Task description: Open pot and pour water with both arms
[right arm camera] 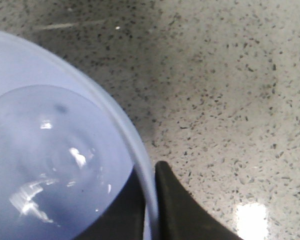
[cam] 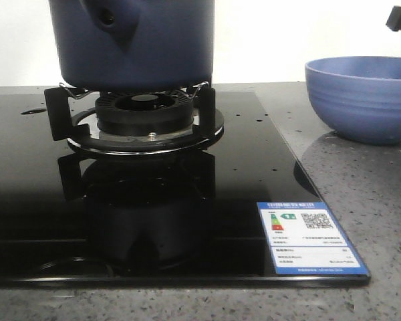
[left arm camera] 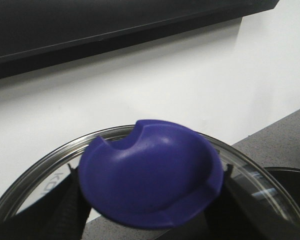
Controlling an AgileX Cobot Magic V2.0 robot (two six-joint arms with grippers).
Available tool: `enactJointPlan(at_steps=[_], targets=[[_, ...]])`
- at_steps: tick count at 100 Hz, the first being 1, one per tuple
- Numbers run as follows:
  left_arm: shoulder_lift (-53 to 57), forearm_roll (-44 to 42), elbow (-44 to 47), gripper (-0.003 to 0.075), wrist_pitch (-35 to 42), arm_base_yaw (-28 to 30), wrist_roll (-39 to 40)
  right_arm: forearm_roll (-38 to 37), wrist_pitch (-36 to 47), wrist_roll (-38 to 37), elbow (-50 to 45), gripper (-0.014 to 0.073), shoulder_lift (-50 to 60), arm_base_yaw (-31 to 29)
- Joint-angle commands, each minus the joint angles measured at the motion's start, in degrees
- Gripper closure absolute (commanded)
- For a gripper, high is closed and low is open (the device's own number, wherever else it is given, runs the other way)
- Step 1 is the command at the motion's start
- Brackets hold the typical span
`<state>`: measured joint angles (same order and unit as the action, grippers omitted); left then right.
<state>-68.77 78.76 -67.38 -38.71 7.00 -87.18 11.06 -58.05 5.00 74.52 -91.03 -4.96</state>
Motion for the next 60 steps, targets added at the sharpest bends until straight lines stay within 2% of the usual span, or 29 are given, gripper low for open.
enactJointPlan(at_steps=[1, 11, 23, 60], targets=[[1.78, 4.07, -2.2, 0.0349, 1.08, 0.12, 0.76, 3.66, -0.54, 2.97, 4.26, 0.0657, 2.44, -0.39], [1.78, 3.81, -2.2, 0.0349, 2.16, 0.12, 0.76, 7.49, -4.2, 4.31, 9.59, 0.0653, 2.44, -0.25], [1.22, 3.59, -2.09, 0.0349, 3.68, 0.12, 0.86, 7.77, -8.11, 4.19, 17.15, 0.0643, 2.44, 1.6], [1.23, 3.44, 0.52, 0.0349, 10.01, 0.12, 1.7, 7.77, -13.33, 0.63, 41.05, 0.0634, -4.91, 13.37]])
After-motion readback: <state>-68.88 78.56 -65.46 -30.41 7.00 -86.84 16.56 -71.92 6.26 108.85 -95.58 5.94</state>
